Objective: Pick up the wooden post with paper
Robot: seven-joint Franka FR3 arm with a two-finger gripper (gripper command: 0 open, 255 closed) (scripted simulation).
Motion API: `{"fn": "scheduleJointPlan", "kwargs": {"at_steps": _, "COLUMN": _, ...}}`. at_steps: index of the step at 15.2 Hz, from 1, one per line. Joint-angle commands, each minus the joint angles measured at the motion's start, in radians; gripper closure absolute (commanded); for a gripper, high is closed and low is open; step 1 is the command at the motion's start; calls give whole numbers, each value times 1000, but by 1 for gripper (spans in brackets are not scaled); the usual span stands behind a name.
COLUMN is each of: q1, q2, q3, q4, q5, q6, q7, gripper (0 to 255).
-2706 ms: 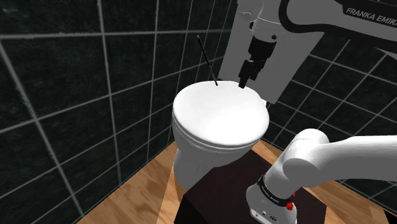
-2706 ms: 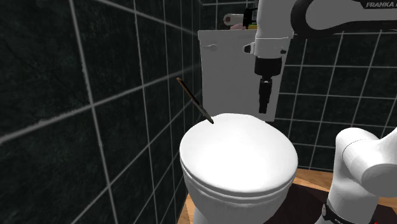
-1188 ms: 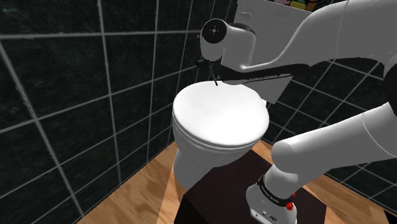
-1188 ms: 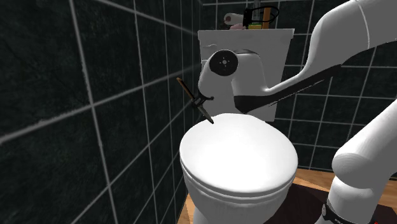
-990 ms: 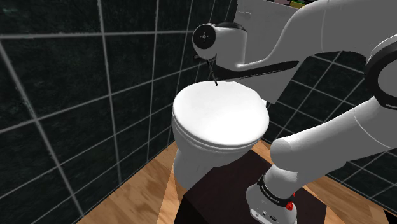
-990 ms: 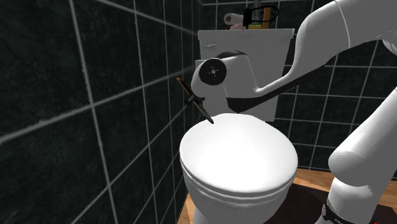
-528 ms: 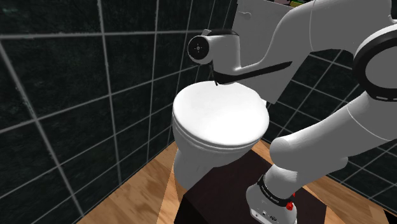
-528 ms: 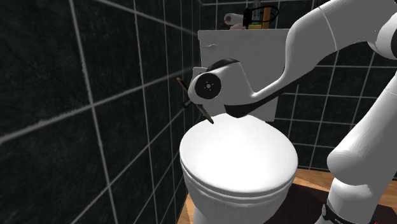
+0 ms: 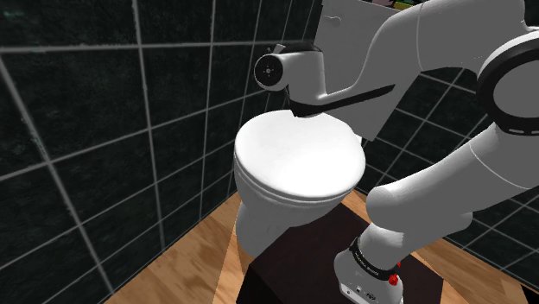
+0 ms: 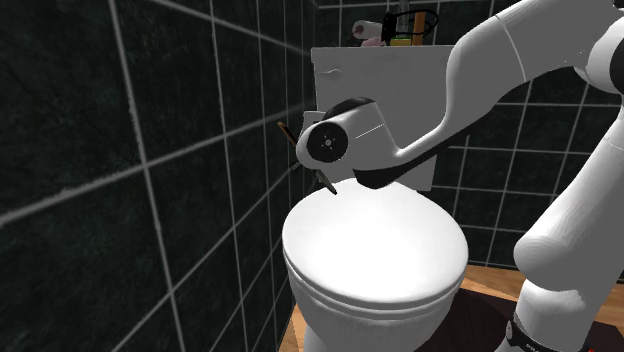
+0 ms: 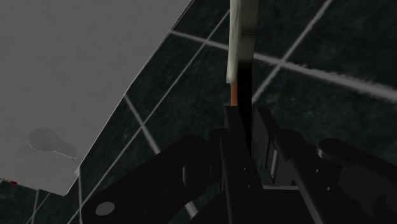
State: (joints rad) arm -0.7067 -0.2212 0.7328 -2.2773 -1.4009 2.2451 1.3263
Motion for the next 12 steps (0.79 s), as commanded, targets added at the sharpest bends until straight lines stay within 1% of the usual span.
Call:
{"fn": "scheduleJointPlan", "kwargs": {"at_steps": 1, "q1": 0, "q2": 0, "q3": 0, "q4": 0, "q5": 0, "q6": 0, "q7": 0, "gripper": 255}}
{"fn": "scheduleJointPlan", "kwargs": {"at_steps": 5, "q1": 0, "q2": 1, "q3": 1, "q4": 0, "q5": 0, "q6": -1, "q7": 1, "gripper": 255}}
{"fn": "scheduleJointPlan", "kwargs": {"at_steps": 12, "q1": 12, "q2": -48, "q3": -29, "q4": 35, "q5": 76, "q6": 16, "q7": -101, "gripper": 255}}
